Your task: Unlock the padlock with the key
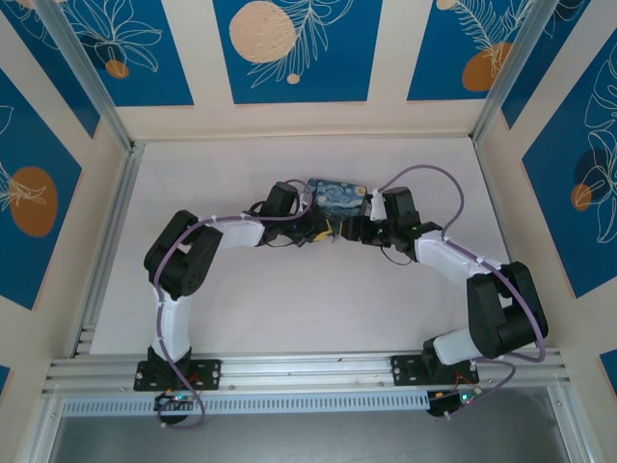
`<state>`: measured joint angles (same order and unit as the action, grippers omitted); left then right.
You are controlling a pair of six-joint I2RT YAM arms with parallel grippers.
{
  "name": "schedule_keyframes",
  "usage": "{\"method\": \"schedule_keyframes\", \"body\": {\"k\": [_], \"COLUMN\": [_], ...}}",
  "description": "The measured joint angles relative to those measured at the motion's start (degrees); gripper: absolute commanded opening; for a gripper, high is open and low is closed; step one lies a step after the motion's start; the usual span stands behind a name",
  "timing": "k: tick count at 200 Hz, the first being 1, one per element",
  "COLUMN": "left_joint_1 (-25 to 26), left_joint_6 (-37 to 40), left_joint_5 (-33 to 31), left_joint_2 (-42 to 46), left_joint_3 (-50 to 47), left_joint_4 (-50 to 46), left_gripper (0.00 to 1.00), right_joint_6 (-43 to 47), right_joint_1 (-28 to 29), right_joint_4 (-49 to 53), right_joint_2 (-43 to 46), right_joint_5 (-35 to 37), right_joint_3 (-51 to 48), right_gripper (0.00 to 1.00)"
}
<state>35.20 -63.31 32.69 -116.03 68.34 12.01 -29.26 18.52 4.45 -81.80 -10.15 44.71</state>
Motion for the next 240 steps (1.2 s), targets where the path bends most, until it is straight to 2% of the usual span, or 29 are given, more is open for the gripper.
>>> {"method": "schedule_keyframes", "body": {"k": [63, 123, 162, 206, 240], "left_joint_1": [4.4, 5.8, 6.0, 6.0, 5.8], "left_joint_6": [3.1, 3.8, 3.6, 2.9, 2.4], "left_joint_5": [-7.4, -10.6, -11.8, -12.0, -13.1], "left_joint_2": [3.4, 3.5, 5.0, 8.3, 10.6], "left_joint_3": [-6.6, -8.1, -10.0, -12.2, -12.4], "left_joint_4": [2.6, 4.8, 5.0, 2.1, -2.9], "left_gripper": [0.00, 0.43, 0.67, 0.83, 0.88], "right_joint_6": [-13.4, -18.1, -18.1, -17.1, -15.4], "right_joint_1": [1.0, 1.1, -1.8, -5.5, -6.7], "right_joint_4": [-7.7, -11.2, -11.1, -11.0, -11.4], "right_joint_2": [0.2, -3.7, -7.4, -13.9, -15.7], "right_joint_5": [-3.6, -3.3, -3.0, -4.2, -6.3], "right_joint_3": [-8.1, -8.3, -4.3, 5.0, 8.7], "right_gripper": [0.56, 0.56, 0.56, 0.55, 0.53]}}
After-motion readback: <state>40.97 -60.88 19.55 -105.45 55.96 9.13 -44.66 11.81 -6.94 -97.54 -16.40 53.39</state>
